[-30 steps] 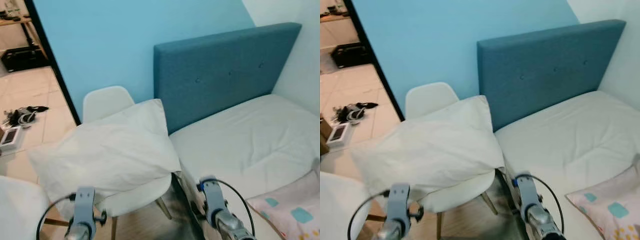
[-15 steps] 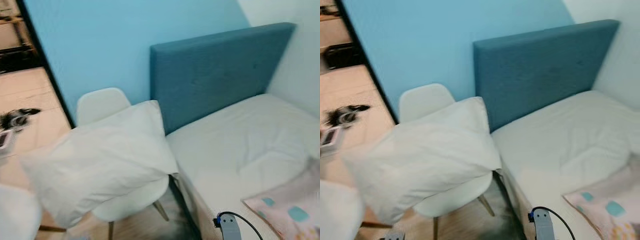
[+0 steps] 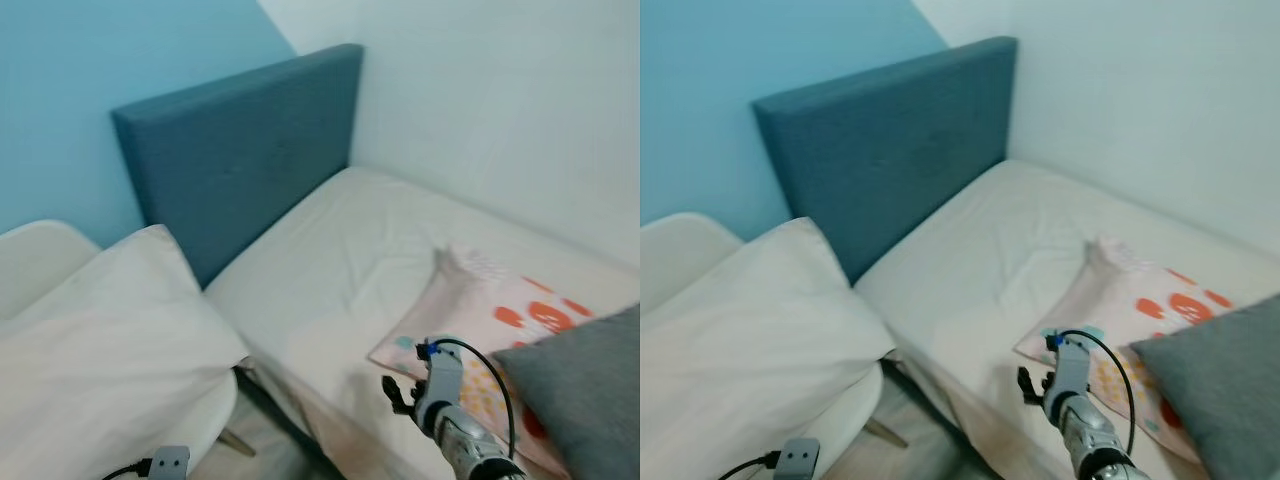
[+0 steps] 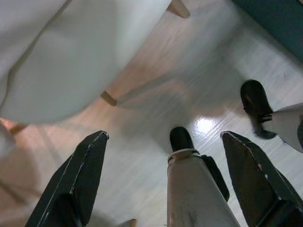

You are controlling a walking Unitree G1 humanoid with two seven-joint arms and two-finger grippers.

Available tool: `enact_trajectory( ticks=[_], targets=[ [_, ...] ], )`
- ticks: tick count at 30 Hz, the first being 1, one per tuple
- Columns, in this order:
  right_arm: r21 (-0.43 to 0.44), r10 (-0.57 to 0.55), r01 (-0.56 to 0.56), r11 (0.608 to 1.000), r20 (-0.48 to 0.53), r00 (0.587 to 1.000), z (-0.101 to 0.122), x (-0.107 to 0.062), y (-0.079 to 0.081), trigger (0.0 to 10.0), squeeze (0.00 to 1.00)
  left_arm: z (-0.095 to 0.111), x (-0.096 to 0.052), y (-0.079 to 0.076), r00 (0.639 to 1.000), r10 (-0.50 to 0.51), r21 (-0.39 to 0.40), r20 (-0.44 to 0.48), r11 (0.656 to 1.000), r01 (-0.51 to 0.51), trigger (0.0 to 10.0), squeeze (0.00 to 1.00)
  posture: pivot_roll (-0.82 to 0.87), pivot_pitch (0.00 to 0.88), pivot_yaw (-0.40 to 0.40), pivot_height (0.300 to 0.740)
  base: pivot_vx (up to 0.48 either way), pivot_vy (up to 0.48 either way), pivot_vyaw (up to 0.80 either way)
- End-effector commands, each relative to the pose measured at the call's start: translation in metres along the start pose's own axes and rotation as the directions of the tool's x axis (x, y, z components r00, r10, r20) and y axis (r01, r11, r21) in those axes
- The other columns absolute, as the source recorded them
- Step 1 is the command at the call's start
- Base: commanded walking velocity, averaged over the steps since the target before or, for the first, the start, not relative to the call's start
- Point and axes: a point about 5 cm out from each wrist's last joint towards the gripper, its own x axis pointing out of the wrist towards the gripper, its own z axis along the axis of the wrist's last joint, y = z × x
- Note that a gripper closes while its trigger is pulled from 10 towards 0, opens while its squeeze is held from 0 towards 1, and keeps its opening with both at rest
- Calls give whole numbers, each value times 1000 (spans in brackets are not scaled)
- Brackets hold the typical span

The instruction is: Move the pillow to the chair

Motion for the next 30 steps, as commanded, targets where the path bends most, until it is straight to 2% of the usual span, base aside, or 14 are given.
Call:
enact_trajectory(
  ticks=[1,12,30],
  targets=[
    [46,2,-3,999,33,999,5,0,-1,10000,0,-4,-1,0,1000,-4,3,-12,1000,4,10000,0,-84,52,15,740,0,0,-800],
    [125,26,-40,991,116,993,22,4,3,10000,0,-10,-2,1,999,-7,12,-37,1000,7,10000,0,-84,49,17,740,0,0,-797],
    [198,60,-108,974,234,970,50,8,9,10000,0,-13,-2,-1,999,-28,17,-42,999,29,10000,0,-84,49,22,740,0,0,-797]
  ],
)
